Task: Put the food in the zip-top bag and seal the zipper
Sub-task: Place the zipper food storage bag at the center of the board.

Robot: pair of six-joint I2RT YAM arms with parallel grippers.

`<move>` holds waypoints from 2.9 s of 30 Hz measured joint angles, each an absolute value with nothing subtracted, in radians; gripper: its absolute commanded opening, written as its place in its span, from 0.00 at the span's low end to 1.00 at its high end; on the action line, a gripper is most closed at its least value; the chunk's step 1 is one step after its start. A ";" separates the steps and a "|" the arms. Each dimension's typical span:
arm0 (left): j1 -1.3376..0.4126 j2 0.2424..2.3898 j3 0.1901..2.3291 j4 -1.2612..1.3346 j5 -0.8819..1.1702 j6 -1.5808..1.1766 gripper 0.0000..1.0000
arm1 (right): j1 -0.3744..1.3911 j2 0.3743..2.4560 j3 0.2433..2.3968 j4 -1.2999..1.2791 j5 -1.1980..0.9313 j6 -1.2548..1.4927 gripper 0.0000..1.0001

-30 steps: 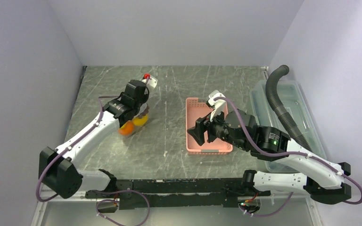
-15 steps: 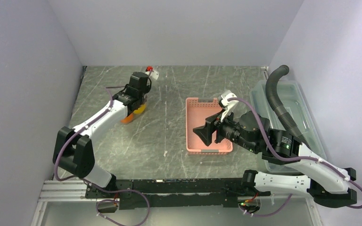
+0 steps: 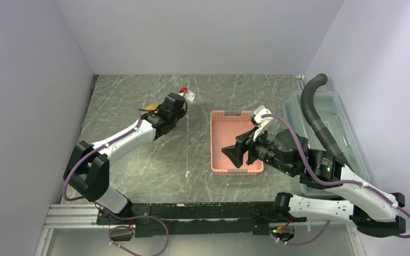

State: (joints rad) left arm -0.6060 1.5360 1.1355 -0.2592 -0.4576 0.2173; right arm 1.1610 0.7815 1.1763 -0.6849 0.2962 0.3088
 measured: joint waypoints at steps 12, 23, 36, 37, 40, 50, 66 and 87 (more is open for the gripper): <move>-0.692 1.459 1.048 -0.381 -0.407 -0.007 0.02 | 1.161 0.775 1.166 -0.688 0.298 0.319 0.72; -0.728 1.369 0.985 -0.473 -0.263 -0.169 0.33 | 1.161 0.822 1.166 -0.688 0.300 0.320 0.73; -0.788 1.130 0.900 -0.507 -0.124 -0.297 0.43 | 1.160 0.832 1.166 -0.688 0.310 0.326 0.74; -0.790 1.106 0.900 -0.509 -0.118 -0.303 0.43 | 1.160 0.832 1.166 -0.688 0.310 0.326 0.74; -0.791 1.060 0.905 -0.530 -0.117 -0.308 0.44 | 1.160 0.833 1.166 -0.688 0.310 0.326 0.74; -0.791 1.058 1.023 -0.623 -0.242 -0.287 0.67 | 1.160 0.840 1.166 -0.688 0.310 0.338 0.74; -0.464 1.255 0.997 -0.421 -0.306 -0.280 0.47 | 1.160 0.850 1.156 -0.676 0.308 0.364 0.71; -0.442 1.446 0.879 -0.310 -0.380 -0.443 0.36 | 1.153 0.863 1.124 -0.661 0.305 0.368 0.72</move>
State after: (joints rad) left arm -0.4416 1.4460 0.8787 -0.3099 -0.3798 -0.4431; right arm 1.1534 0.8631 1.1244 -0.6609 0.3046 0.3679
